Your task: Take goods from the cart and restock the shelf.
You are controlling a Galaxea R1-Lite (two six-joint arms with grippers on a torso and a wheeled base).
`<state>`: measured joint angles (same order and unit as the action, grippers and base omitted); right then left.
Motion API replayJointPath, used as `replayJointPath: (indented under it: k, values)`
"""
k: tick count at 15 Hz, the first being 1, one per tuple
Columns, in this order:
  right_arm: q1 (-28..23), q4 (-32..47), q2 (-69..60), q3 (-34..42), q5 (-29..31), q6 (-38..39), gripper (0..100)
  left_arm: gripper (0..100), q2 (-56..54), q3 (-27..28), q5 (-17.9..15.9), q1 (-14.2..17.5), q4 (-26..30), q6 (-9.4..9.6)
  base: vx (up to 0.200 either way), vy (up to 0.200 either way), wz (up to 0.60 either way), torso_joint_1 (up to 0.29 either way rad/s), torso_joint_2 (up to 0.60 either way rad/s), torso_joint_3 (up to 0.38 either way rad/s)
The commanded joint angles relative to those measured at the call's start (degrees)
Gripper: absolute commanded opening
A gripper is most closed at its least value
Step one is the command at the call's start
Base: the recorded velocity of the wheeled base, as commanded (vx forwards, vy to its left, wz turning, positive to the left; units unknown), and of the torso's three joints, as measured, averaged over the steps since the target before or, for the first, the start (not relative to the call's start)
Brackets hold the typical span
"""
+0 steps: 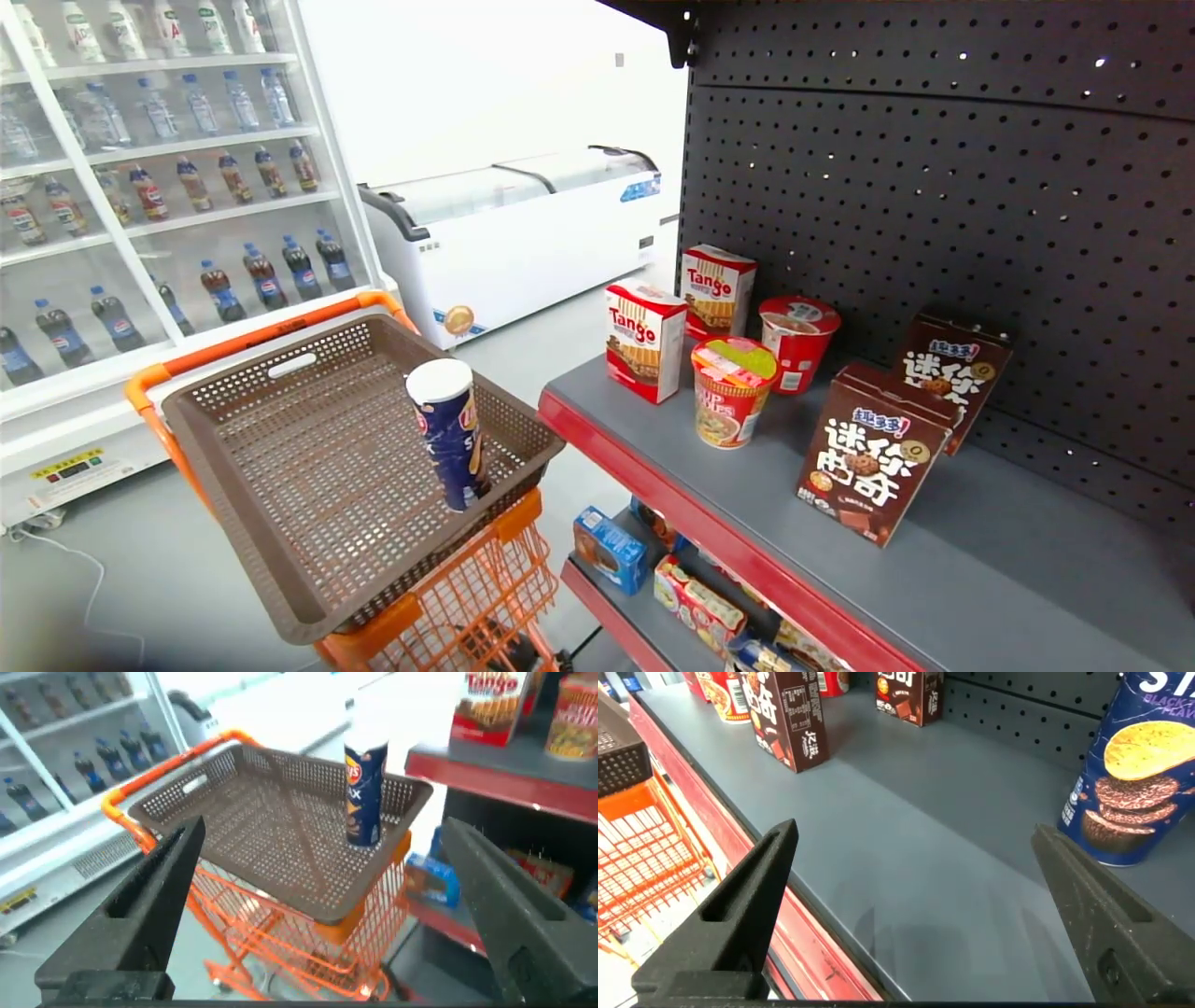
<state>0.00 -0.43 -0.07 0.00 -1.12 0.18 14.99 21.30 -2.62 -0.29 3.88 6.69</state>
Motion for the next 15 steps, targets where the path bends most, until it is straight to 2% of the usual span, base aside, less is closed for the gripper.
replayJointPath:
  k: [1,3,4,6,10,11,14,15]
  values:
    - [0.00,-0.01,0.07,0.00,-0.02,-0.01,100,100,26.14,10.26,-1.16,-0.41,-0.71,3.50,0.000,0.000,0.00,0.000,0.00,0.000]
    - [0.00,-0.01,0.07,0.00,-0.02,-0.01,100,100,35.19,8.85,-1.33,-2.61,-5.99,4.03,0.000,0.000,0.00,0.000,0.00,0.000]
    - [0.00,-0.01,0.07,0.00,-0.02,-0.01,100,100,40.03,8.15,-1.95,-4.45,-9.15,3.50,0.000,0.000,0.00,0.000,0.00,0.000]
    - [0.00,-0.01,0.07,0.00,-0.02,-0.01,100,100,48.11,8.06,-5.38,-5.24,-13.46,2.10,0.000,0.000,0.00,0.000,0.00,0.000]
    - [0.00,-0.01,0.07,0.00,0.07,-0.01,100,100,71.84,9.46,-6.08,-4.98,-35.96,1.74,0.000,0.000,0.00,0.000,0.00,0.000]
    - [0.00,-0.01,0.07,0.00,-0.02,-0.01,100,100,75.80,10.43,-6.08,-5.07,-38.86,1.66,0.000,0.000,0.00,0.000,0.00,0.000]
    - [0.00,-0.01,0.07,0.00,0.07,-0.01,100,100,82.12,12.80,-6.26,-6.48,-42.99,1.57,0.000,0.000,0.00,0.000,0.00,0.000]
    - [0.00,-0.01,0.07,0.00,0.07,-0.01,100,100,86.08,14.39,-6.96,-7.09,-46.50,0.16,0.000,0.000,0.00,0.000,0.00,0.000]
